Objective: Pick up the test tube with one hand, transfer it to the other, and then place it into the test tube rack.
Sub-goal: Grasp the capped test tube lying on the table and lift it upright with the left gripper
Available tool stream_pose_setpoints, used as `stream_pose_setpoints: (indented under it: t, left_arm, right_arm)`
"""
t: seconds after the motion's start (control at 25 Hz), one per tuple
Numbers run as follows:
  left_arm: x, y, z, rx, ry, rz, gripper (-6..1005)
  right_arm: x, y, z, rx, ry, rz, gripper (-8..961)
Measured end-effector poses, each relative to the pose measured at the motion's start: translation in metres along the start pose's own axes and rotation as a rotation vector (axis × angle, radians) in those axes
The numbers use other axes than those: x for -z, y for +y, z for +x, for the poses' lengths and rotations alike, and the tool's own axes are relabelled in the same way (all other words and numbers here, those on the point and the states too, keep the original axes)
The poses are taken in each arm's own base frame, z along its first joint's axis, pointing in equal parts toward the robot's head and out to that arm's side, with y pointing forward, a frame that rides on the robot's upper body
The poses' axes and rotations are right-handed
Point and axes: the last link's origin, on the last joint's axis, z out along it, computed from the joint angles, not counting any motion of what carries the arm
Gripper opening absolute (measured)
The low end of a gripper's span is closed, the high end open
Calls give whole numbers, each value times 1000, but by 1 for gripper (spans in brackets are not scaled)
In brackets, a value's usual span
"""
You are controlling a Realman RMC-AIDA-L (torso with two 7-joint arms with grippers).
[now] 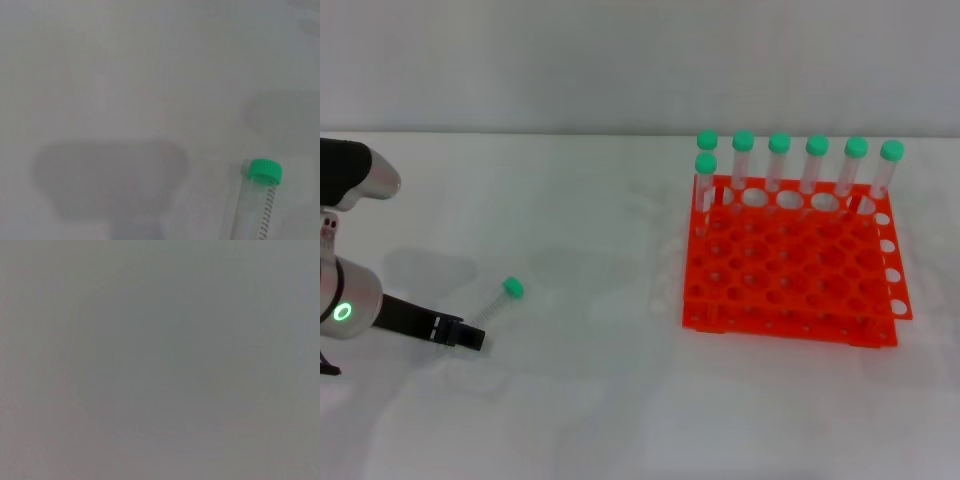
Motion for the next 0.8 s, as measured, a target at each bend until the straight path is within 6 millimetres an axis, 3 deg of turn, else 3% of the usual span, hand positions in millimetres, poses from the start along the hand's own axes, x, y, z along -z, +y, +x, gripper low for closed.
stream_pose_setpoints:
  t: [0.48,0.64,0.8]
  left_arm:
    - [-2,4,5,-15,-13,-8,649]
    - [4,12,16,-57,-23,-10,619]
    - [5,8,19,-45,-48,7,508]
  right_arm:
    - [0,0,0,-2,-1,3,886]
    - [0,0,0,-2,-2,4,885]
    - [-1,0,-1,-3,-5,4,885]
